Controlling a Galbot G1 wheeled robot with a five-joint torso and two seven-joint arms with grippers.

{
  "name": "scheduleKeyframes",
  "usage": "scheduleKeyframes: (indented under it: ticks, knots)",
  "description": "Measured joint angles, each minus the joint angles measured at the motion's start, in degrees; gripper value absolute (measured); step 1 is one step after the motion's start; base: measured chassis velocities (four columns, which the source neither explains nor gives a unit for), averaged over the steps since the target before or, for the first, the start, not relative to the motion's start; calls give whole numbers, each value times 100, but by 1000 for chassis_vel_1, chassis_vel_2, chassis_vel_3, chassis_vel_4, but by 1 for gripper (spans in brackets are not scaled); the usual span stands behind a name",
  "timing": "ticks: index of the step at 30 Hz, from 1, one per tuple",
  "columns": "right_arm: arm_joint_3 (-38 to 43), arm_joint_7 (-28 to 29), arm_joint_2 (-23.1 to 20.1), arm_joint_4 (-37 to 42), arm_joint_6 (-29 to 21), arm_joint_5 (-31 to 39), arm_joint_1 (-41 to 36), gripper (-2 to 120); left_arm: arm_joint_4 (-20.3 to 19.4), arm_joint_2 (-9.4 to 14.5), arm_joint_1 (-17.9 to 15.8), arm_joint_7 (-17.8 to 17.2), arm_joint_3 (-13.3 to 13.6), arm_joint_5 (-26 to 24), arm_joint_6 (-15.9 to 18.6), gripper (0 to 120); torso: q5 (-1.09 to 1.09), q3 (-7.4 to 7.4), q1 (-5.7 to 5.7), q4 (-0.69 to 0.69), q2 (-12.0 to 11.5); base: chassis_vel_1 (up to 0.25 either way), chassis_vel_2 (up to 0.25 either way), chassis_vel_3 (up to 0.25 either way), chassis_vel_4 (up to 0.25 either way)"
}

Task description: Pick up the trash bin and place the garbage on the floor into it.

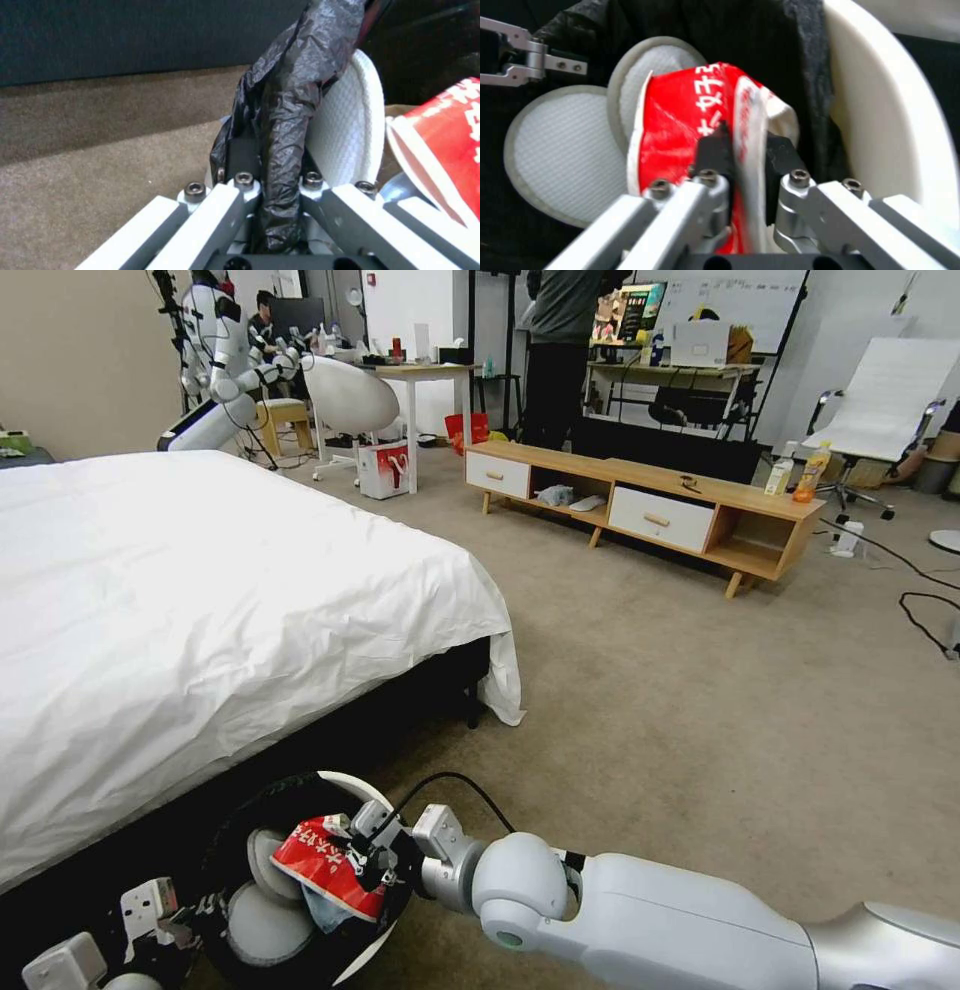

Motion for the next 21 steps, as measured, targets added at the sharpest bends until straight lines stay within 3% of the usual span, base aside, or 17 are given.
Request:
scheduleKeyframes:
  ticks: [10, 13, 16, 18, 21]
  knots:
    - [123, 47, -84, 159, -8, 4, 3, 49, -13, -31, 14, 5, 34, 47, -6, 2, 0, 0, 0, 0, 0, 0, 0, 0, 0]
    - [174, 69, -107, 235, -20, 15, 1, 66, -30, -43, 35, 9, 44, 71, -7, 2, 0, 0, 0, 0, 0, 0, 0, 0, 0]
    - [190, 75, -123, 268, -25, 18, -3, 71, -40, -43, 42, 10, 43, 73, -7, 2, 0, 0, 0, 0, 0, 0, 0, 0, 0]
    - [240, 99, -145, 339, -26, 26, -4, 85, -61, -44, 59, 13, 40, 73, -7, 2, 0, 0, 0, 0, 0, 0, 0, 0, 0]
    - [322, 129, -144, 414, -26, 49, -5, 95, -63, -49, 72, 13, 40, 80, -7, 2, 0, 0, 0, 0, 0, 0, 0, 0, 0]
